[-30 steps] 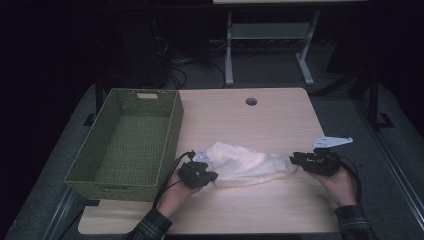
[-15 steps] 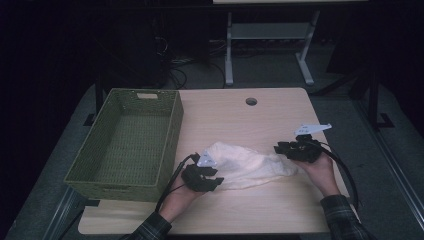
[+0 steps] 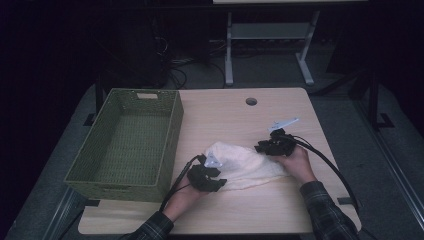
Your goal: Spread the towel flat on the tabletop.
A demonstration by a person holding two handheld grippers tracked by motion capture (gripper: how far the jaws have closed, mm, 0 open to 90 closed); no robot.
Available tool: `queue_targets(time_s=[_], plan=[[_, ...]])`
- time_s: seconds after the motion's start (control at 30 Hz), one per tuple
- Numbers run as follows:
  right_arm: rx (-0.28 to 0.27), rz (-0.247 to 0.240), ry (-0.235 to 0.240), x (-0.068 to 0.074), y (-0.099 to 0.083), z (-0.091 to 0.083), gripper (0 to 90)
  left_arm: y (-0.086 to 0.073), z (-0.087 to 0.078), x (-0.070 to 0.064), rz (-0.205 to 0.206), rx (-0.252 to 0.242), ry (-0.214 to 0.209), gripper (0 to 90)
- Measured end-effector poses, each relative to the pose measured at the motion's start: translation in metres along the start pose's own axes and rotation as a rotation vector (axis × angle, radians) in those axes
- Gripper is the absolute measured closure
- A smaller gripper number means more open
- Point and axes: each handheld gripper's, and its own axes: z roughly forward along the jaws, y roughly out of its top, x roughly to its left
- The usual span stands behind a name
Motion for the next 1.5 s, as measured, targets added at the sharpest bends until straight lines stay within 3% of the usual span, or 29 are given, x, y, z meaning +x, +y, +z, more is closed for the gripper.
queue_targets(time_s=[0.2, 0.33, 0.47, 0.53, 0.63, 0.67, 0.9, 1.17, 1.3, 1.43, 1.5], plan=[[0.042, -0.040, 0.002, 0.008, -0.001, 0.011, 73.5, -0.002, 0.004, 0.000, 0.006, 0.019, -0.009, 59.1], [0.041, -0.050, 0.003, 0.010, -0.002, 0.013, 86.0, -0.003, 0.005, -0.002, 0.008, 0.022, -0.007, 59.1], [0.037, -0.074, -0.011, 0.011, -0.001, 0.011, 88.8, -0.003, 0.005, -0.001, 0.008, 0.022, -0.010, 59.1], [0.018, -0.063, -0.021, 0.009, 0.002, 0.004, 88.9, -0.003, 0.005, -0.001, 0.010, 0.024, -0.009, 59.1], [-0.019, -0.060, -0.046, 0.003, 0.009, -0.008, 89.0, -0.003, 0.004, -0.001, 0.010, 0.023, -0.012, 59.1], [-0.023, -0.060, -0.063, 0.000, 0.012, -0.012, 89.1, -0.003, 0.005, -0.002, -0.007, 0.010, -0.012, 59.1], [-0.065, -0.032, -0.159, -0.027, 0.030, -0.032, 89.3, -0.003, 0.005, -0.001, 0.002, 0.014, -0.011, 59.1], [-0.058, 0.009, -0.277, -0.055, 0.036, -0.028, 89.4, -0.003, 0.003, 0.000, 0.017, 0.034, -0.011, 59.1], [-0.051, 0.037, -0.324, -0.067, 0.034, -0.026, 89.4, -0.003, 0.004, -0.001, 0.003, 0.022, -0.014, 59.1], [-0.061, 0.076, -0.351, -0.077, 0.033, -0.028, 89.2, -0.003, 0.004, -0.001, 0.001, 0.021, -0.015, 59.0], [-0.066, 0.089, -0.321, -0.079, 0.032, -0.029, 82.6, -0.003, 0.004, 0.000, 0.000, 0.021, -0.017, 58.9]])
